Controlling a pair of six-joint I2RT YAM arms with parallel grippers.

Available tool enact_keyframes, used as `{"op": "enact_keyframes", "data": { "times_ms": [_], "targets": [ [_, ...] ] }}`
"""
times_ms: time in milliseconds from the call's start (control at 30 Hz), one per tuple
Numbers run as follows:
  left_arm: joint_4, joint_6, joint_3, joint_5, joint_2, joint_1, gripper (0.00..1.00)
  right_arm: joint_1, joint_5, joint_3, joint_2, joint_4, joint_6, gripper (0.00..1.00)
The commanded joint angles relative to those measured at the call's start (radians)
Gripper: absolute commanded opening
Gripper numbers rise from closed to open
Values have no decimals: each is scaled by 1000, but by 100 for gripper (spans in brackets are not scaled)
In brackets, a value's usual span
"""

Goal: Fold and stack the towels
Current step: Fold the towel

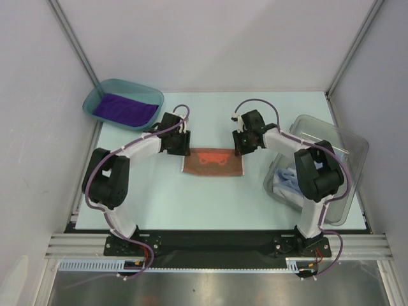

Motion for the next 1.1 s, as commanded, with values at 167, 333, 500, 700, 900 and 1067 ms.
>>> {"op": "enact_keyframes", "data": {
  "times_ms": [167,333,500,700,900,1067],
  "targets": [
    [-18,-35,-83,22,-204,-6,50,81,44,-41,-177,-112,85,27],
    [62,-102,-189,97,-212,-6,43,99,39,-155,-199,-66,122,26],
    [97,-134,-262,62,-193,-6,34,101,44,-227,-180,-17,128,25],
    [41,-141,-225,-16,-181,-4,36,104,50,-230,-194,-20,120,26],
    [47,-113,-174,35,-212,37,47,102,36,-205,-263,-46,125,26],
    [74,-88,-137,112,-146,46,51,102,15,-186,-321,-54,131,27]
  ]
}}
